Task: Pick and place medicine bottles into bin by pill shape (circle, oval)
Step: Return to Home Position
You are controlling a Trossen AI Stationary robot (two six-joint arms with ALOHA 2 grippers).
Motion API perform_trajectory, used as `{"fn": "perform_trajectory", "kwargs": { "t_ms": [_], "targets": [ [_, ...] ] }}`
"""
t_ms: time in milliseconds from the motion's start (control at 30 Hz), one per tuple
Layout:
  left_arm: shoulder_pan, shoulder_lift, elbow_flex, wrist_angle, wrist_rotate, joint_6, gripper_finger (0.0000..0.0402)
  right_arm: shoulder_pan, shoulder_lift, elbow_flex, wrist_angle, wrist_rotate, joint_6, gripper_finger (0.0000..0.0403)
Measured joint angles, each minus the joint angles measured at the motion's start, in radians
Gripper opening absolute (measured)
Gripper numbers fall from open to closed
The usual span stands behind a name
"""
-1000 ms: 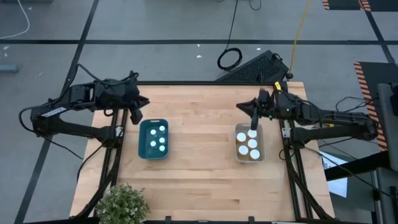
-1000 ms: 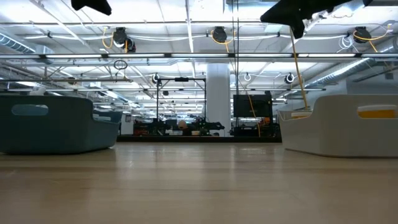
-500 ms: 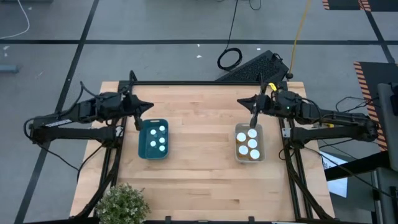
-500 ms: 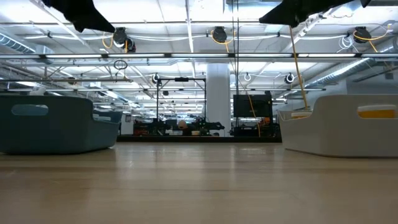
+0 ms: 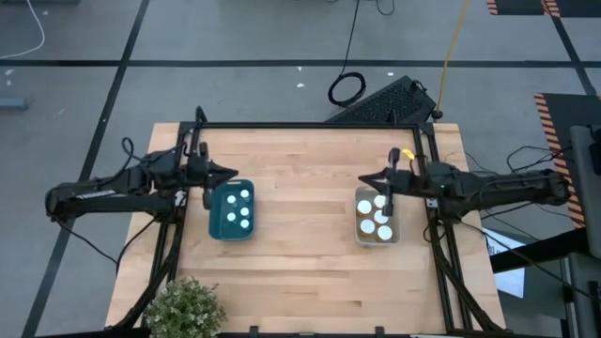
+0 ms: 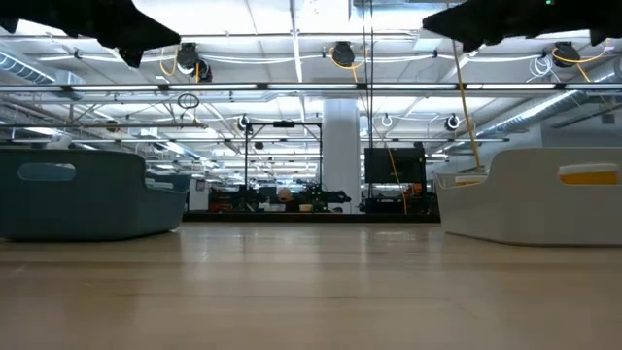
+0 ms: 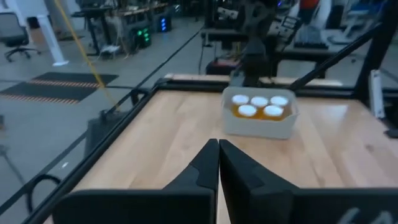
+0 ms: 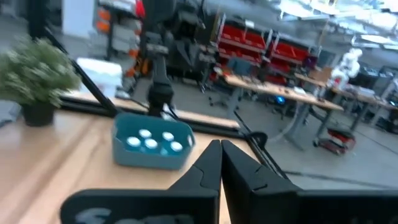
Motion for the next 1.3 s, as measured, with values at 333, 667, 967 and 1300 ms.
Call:
{"fn": "perform_trajectory", "kwargs": {
  "t_ms": [333,667,967,1300],
  "targets": [
    [0.0,-0.056,-0.096,0.041,0.062,-0.019,0.0008,0.049,-0.195,-0.162,0.035,-0.006,0.058,0.0],
    [-0.002,-0.059,-0.188,0.211,-0.016,0.0,0.0007,0.051,-0.261,-0.287,0.132,-0.005,0.02,0.0],
    [-0.027,-0.059,-0.284,0.329,-0.021,-0.03,0.0003,0.051,-0.316,-0.332,0.134,-0.005,0.004,0.0],
    [-0.157,-0.059,-0.34,0.363,-0.185,-0.032,0.0002,0.051,-0.379,-0.404,0.132,0.0,0.04,0.0]
  ]
}}
